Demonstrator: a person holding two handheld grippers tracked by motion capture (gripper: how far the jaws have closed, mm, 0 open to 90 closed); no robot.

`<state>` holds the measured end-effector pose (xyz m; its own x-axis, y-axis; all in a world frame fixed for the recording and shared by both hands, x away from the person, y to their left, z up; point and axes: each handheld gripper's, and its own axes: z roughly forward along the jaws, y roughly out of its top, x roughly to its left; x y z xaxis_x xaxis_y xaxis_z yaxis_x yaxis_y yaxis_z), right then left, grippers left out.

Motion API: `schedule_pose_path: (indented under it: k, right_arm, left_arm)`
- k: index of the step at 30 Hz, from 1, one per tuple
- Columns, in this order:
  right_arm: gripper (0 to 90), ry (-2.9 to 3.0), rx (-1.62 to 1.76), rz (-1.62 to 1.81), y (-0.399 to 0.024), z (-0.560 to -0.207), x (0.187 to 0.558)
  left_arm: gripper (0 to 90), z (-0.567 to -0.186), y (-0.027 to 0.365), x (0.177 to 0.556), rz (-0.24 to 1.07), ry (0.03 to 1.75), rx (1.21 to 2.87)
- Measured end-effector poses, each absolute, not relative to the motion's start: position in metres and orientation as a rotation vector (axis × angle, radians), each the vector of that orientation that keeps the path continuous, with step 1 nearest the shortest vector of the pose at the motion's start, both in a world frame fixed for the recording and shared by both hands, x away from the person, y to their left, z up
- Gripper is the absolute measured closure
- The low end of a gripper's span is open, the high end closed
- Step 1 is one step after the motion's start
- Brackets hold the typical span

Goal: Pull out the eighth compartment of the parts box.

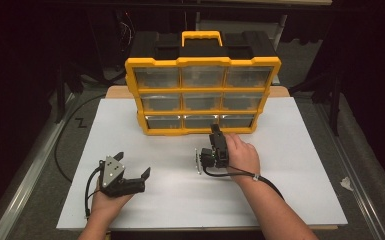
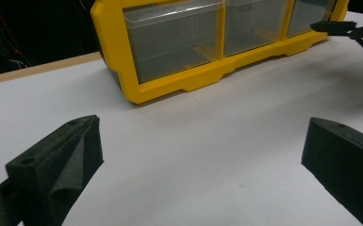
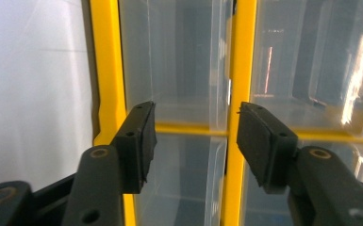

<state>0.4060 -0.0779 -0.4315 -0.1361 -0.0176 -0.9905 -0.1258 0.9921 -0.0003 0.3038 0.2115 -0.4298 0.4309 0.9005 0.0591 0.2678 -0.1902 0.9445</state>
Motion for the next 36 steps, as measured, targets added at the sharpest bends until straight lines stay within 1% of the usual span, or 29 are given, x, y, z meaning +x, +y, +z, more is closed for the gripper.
schedule_pose_path:
  k: [1, 3, 4, 13, 16, 19, 25, 27, 32, 36]
  right_arm:
    - [55.9, 1.694, -0.11, 0.101, -0.073, -0.431, 0.411]
    - [56.4, 1.687, -0.116, 0.098, -0.071, -0.43, 0.413]
    - [58.8, 1.686, -0.116, 0.093, -0.067, -0.428, 0.418]
    - [65.4, 1.681, -0.115, 0.093, -0.053, -0.425, 0.434]
    - [66.2, 1.676, -0.12, 0.085, -0.051, -0.426, 0.439]
    - [69.2, 1.679, -0.125, 0.078, -0.049, -0.426, 0.441]
    - [70.4, 1.672, -0.132, 0.07, -0.047, -0.427, 0.443]
    - [73.1, 1.664, -0.123, 0.074, -0.046, -0.428, 0.443]
    - [74.4, 1.64, -0.112, 0.077, -0.045, -0.431, 0.443]
    - [78.3, 1.619, -0.111, 0.076, -0.044, -0.432, 0.443]
  left_arm:
    - [0.3, -0.43, 0.211, 0.304, 0.806, 1.022, 1.7]
    - [0.3, -0.43, 0.211, 0.304, 0.805, 1.019, 1.702]
    - [0.3, -0.43, 0.211, 0.304, 0.803, 1.02, 1.703]
    - [0.3, -0.43, 0.213, 0.305, 0.801, 1.023, 1.699]
    - [0.3, -0.43, 0.213, 0.304, 0.798, 1.024, 1.695]
    - [0.3, -0.43, 0.214, 0.305, 0.798, 1.025, 1.696]
    - [0.3, -0.43, 0.214, 0.305, 0.798, 1.023, 1.694]
    - [0.3, -0.43, 0.214, 0.305, 0.798, 1.022, 1.693]
    - [0.3, -0.429, 0.213, 0.304, 0.8, 1.019, 1.696]
    - [0.3, -0.429, 0.214, 0.304, 0.8, 1.021, 1.695]
